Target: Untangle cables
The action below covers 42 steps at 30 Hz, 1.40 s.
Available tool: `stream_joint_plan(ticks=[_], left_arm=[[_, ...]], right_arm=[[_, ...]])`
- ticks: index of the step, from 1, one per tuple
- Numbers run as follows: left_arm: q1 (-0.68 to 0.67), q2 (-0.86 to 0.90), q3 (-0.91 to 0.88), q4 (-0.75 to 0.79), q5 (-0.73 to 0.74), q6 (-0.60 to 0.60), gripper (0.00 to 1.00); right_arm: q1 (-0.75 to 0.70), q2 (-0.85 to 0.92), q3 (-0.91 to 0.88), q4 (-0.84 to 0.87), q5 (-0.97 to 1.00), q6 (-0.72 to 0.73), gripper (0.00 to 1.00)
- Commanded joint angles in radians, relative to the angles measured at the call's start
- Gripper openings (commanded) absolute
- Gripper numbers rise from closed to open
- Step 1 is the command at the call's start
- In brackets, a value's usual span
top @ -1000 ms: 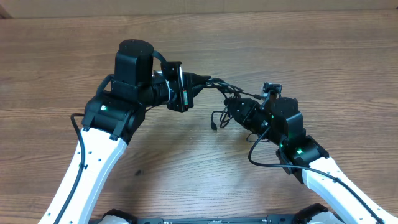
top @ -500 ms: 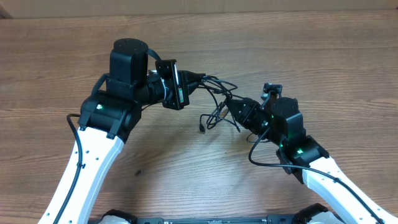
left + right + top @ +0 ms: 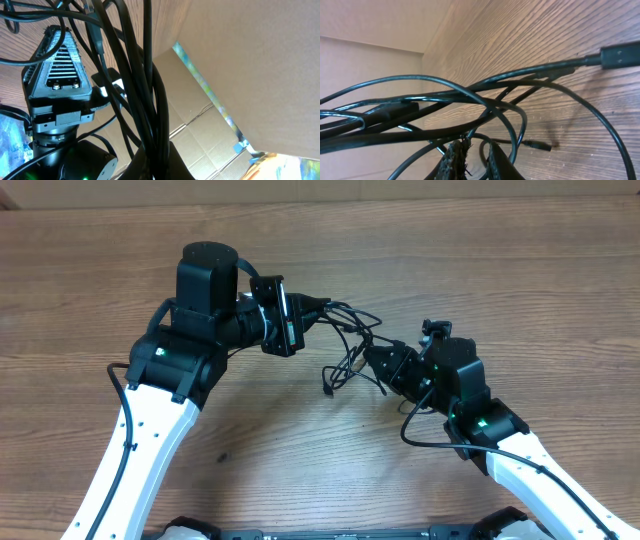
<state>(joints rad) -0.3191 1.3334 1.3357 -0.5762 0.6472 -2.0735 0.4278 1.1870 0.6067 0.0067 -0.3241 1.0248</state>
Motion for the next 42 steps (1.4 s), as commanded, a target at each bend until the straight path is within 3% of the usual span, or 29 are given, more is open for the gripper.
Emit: stream_joint_plan(ticks=[1,42], left_arm=[[-0.015,-0.013,0.022,0.005,0.013,-0.011,0.04],[-0.12,-0.013,0.022,0.097,-0.024,-0.011,0.04]], right_arm=[[0.003,0.001,0.008,0.006,-0.03,-0.001,0.16],[0.017,0.002,0.008,0.003,0.019,-0.004,0.16]])
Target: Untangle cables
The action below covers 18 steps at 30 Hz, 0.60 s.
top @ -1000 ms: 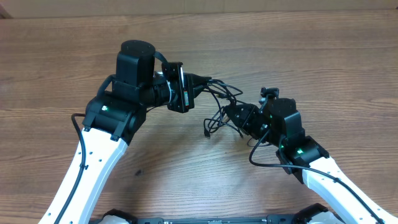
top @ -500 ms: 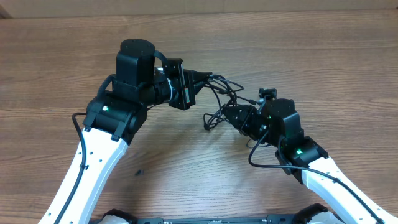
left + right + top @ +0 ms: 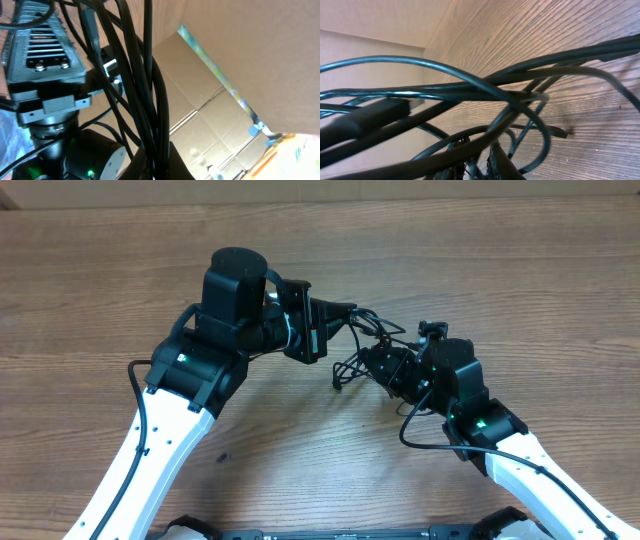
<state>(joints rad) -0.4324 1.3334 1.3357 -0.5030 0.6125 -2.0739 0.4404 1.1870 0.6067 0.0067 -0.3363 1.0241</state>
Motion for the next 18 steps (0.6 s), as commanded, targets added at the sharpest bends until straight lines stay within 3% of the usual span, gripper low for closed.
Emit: stream_joint_plan(ticks=[1,8,14,18], left_arm=[[-0.007,-0.013,0.022,0.027,0.014,-0.01,0.04],[-0.007,-0.013,0.022,0.029,0.014,-0.01,0.04],[-0.007,-0.013,0.022,0.029,0.024,-0.01,0.04],[-0.008,-0.013,0.022,0.029,0.029,-0.01,0.04]], right_arm=[[0.005,0.002,0.008,0.0,0.041,-0.003,0.16],[0.005,0.005,0.008,-0.009,0.074,-0.003,0.15],[0.005,0.005,0.008,-0.008,0.093,-0.003,0.04],[0.005,0.005,0.008,-0.008,0.093,-0.003,0.04]])
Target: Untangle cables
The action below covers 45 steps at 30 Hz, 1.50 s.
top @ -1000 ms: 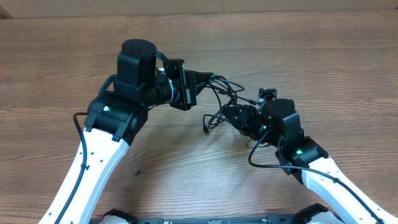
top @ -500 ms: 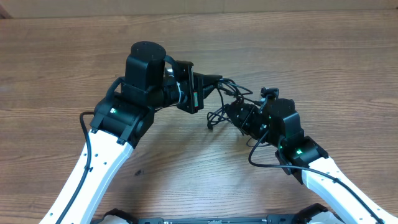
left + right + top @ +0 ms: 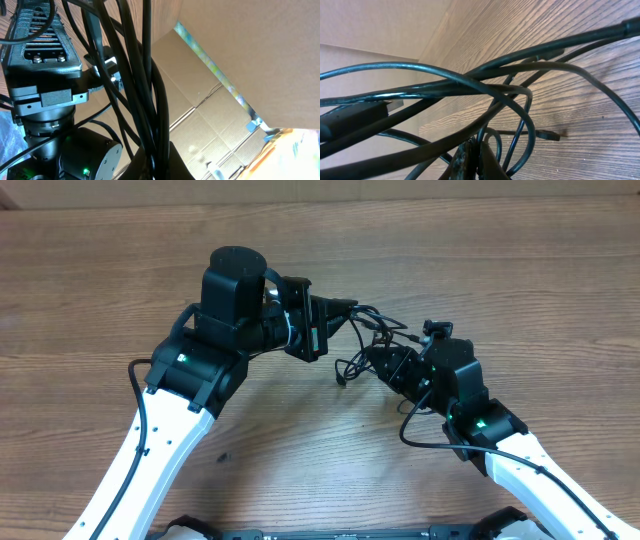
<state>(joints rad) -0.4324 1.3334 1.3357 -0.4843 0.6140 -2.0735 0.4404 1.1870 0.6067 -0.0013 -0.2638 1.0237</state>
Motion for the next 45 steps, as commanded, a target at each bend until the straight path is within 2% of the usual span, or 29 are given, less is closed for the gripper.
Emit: stream_joint_plan(ticks=[1,4,7,11,14,16,26,36,42,45], left_arm=[[-0.008,-0.013,0.022,0.01,0.027,-0.011,0.04],[-0.008,-0.013,0.022,0.01,0.027,-0.011,0.04],[-0.008,-0.013,0.022,0.01,0.035,-0.011,0.04],[-0.011,-0.013,0.022,0.01,0.034,-0.011,0.04],[-0.021,-0.013,0.022,0.01,0.033,-0.011,0.05],[-0.023,-0.013,0.022,0.01,0.033,-0.011,0.04],[-0.032,-0.013,0.022,0.01,0.02,-0.011,0.04],[-0.031,-0.013,0.022,-0.01,-0.261,-0.01,0.04],[-0.031,-0.013,0.022,-0.074,-0.479,-0.01,0.04],[-0.031,-0.013,0.022,-0.102,-0.541,-0.01,0.04]], right_arm=[[0.005,0.005,0.008,0.0,0.02,-0.002,0.04],[0.005,0.005,0.008,0.0,0.02,-0.002,0.04],[0.005,0.005,0.008,0.0,0.02,-0.002,0.17],[0.005,0.005,0.008,0.0,0.019,0.001,0.18],[0.005,0.005,0.008,0.0,0.019,0.001,0.14],[0.005,0.005,0.008,0.0,0.02,0.001,0.04],[0.005,0.005,0.008,-0.001,-0.007,0.001,0.04],[0.005,-0.028,0.008,0.0,-0.229,0.001,0.04],[0.005,-0.145,0.008,0.0,-0.273,-0.004,0.04],[0.005,-0.205,0.008,0.0,-0.27,-0.008,0.04]])
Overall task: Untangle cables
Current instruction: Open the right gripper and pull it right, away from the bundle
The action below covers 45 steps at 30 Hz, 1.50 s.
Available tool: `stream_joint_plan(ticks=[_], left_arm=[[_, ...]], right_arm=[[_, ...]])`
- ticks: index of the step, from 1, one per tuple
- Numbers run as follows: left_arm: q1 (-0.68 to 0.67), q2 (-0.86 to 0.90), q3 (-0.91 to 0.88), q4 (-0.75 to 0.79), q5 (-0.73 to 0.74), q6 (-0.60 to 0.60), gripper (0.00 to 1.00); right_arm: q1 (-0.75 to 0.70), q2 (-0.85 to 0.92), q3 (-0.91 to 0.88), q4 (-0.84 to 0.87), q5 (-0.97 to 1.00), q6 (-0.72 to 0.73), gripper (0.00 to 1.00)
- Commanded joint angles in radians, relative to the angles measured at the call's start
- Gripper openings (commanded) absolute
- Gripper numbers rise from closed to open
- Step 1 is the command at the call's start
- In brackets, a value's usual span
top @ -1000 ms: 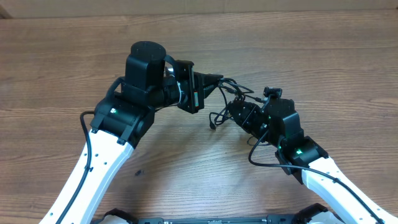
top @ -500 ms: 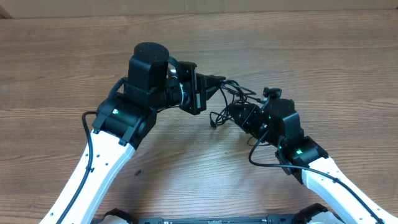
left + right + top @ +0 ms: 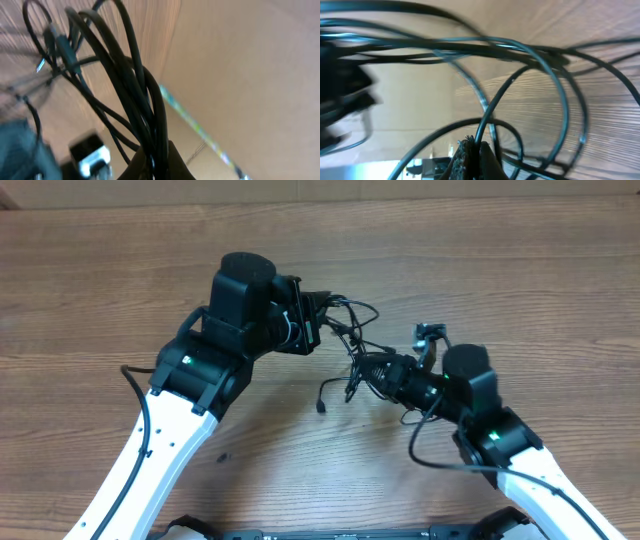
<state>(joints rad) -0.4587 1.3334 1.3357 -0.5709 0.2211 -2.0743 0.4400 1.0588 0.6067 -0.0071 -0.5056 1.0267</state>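
A tangle of thin black cables (image 3: 350, 352) hangs between my two grippers above the wooden table (image 3: 520, 270). My left gripper (image 3: 318, 320) is shut on a thick bunch of strands (image 3: 145, 100) that rises from between its fingers (image 3: 172, 162). From the right, my right gripper (image 3: 378, 375) points left and is shut on a single strand (image 3: 487, 112), pinched between its fingertips (image 3: 466, 152). A loose plug end (image 3: 322, 406) dangles below the tangle. Both wrist views are blurred.
Cardboard walls (image 3: 240, 75) stand behind the table's far edge. A black camera mount (image 3: 430, 335) sticks up from the right wrist beside the cables. Both white arms reach in from the near edge.
My left gripper has drawn back a little to the left and turned. The right arm has swung and now points left. The tangle has spread and a plug end hangs lower at its left.
First my left gripper held the bunch at the left, and the right fingers stood slightly apart around strands. Then the left gripper was nearer the right one. After that the right fingers were shut on a strand. Now the grippers are farther apart and the tangle is looser.
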Motion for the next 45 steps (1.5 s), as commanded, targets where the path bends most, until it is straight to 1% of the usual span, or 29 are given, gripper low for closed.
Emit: stream_joint_plan(ticks=[1,6,11,21,24,28,29,30,33,34,35,36,37,40,45], left_arm=[[-0.005,-0.013,0.022,-0.023,-0.161,-0.01,0.04],[-0.005,-0.013,0.022,-0.069,-0.206,-0.009,0.04],[-0.005,-0.013,0.022,-0.173,-0.205,-0.001,0.04],[-0.005,-0.013,0.022,-0.306,-0.203,0.01,0.04],[-0.005,-0.013,0.022,-0.309,-0.203,0.009,0.04],[-0.004,-0.013,0.022,-0.251,-0.203,0.008,0.04],[-0.004,-0.014,0.022,-0.233,-0.203,0.008,0.04],[-0.005,-0.014,0.022,-0.203,-0.203,0.005,0.04],[-0.003,-0.014,0.022,-0.129,-0.203,0.005,0.04],[0.0,-0.014,0.022,-0.101,-0.203,0.005,0.04],[0.002,-0.014,0.022,-0.079,-0.203,0.005,0.04],[0.003,-0.014,0.022,-0.058,-0.203,0.005,0.04],[0.004,-0.014,0.022,-0.044,-0.203,0.006,0.04],[0.008,-0.016,0.022,-0.029,-0.198,0.01,0.04],[0.008,-0.016,0.022,-0.023,-0.135,0.01,0.04]], right_arm=[[0.005,-0.094,0.008,0.005,-0.027,-0.011,0.04],[0.005,-0.165,0.008,0.006,-0.027,-0.014,0.04],[0.005,-0.224,0.008,0.008,0.019,-0.048,0.04],[0.005,-0.241,0.008,0.012,0.102,-0.055,0.04],[0.005,-0.241,0.008,0.008,0.11,-0.056,0.04],[0.005,-0.24,0.008,-0.029,0.113,-0.056,0.05],[0.005,-0.241,0.008,-0.045,0.113,-0.056,0.09],[0.005,-0.241,0.008,-0.064,0.113,-0.056,0.17],[0.004,-0.24,0.008,-0.119,0.117,-0.056,0.34],[0.003,-0.241,0.008,-0.14,0.122,-0.06,0.44],[0.003,-0.241,0.008,-0.159,0.126,-0.06,0.51],[0.003,-0.241,0.008,-0.174,0.134,-0.06,0.56],[0.003,-0.241,0.008,-0.193,0.145,-0.06,0.59],[0.003,-0.241,0.008,-0.228,0.166,-0.06,0.64],[0.003,-0.24,0.008,-0.231,0.165,-0.094,0.74]])
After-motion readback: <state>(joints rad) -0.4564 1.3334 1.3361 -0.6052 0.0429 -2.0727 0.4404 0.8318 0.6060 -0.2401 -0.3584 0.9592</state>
